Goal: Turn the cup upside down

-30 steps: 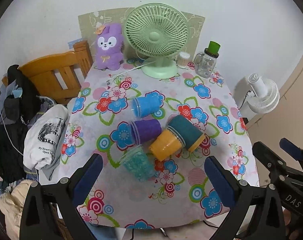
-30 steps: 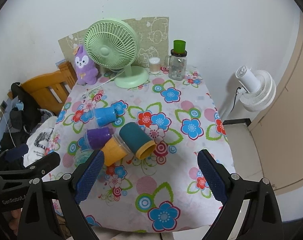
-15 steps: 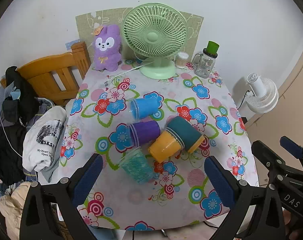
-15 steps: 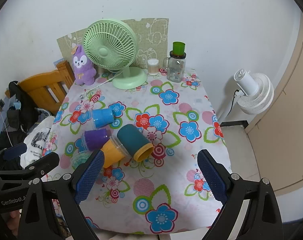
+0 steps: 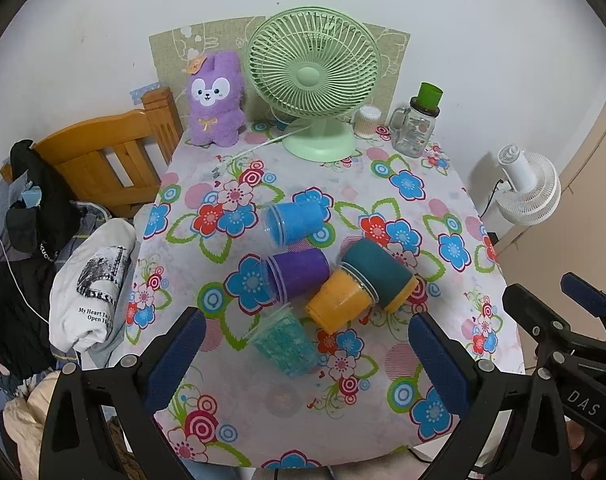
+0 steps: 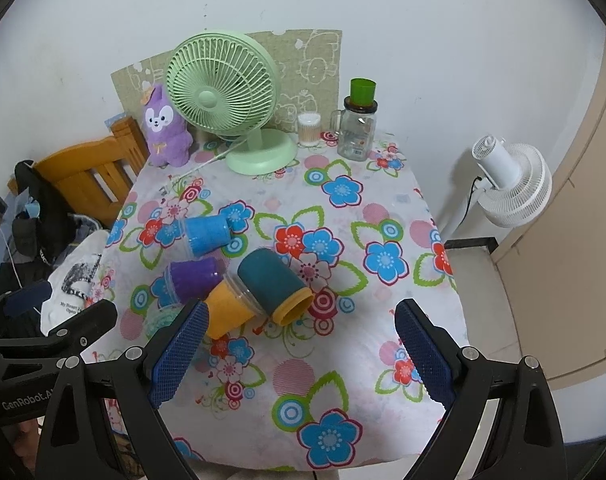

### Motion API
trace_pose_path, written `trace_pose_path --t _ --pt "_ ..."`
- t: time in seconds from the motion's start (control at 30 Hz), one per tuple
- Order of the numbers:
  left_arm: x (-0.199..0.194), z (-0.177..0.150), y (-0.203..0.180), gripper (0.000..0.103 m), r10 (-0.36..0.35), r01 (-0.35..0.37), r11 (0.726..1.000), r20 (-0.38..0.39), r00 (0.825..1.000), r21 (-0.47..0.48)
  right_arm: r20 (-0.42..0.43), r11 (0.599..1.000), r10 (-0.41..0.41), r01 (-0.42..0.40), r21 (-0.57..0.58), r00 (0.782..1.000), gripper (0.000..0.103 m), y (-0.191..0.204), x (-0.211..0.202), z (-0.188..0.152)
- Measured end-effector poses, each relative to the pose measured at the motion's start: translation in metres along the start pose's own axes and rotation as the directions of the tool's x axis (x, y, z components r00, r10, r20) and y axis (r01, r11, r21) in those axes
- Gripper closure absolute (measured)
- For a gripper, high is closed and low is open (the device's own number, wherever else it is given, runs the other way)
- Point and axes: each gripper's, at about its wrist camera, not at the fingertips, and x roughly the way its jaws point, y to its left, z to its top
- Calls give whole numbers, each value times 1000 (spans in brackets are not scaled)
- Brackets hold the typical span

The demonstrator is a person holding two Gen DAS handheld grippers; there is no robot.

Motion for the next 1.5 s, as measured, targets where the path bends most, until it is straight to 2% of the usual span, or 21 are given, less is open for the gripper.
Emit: trace_pose_path --t 0.33,0.47,0.57,0.73,1.0,1.5 --pt "31 32 5 1 11 -12 999 -43 999 -33 -17 999 31 -31 -25 999 7 1 29 37" --pt "52 45 2 1 28 -31 998 -65 997 -52 -33 998 48 -49 -38 998 7 -5 55 58" --pt "72 56 1 1 15 -22 996 -89 996 -84 -39 997 71 -72 -42 997 7 -6 73 72" --pt "110 78 3 1 48 -64 989 -124 991 -133 -68 994 90 -94 -58 994 7 -6 111 92" --pt "169 95 10 1 56 -103 968 -206 977 -229 -118 992 112 -119 -52 987 7 -5 172 115" --pt "255 102 14 1 86 -187 937 -326 942 -296 -243 988 143 -152 -16 959 7 -10 263 121"
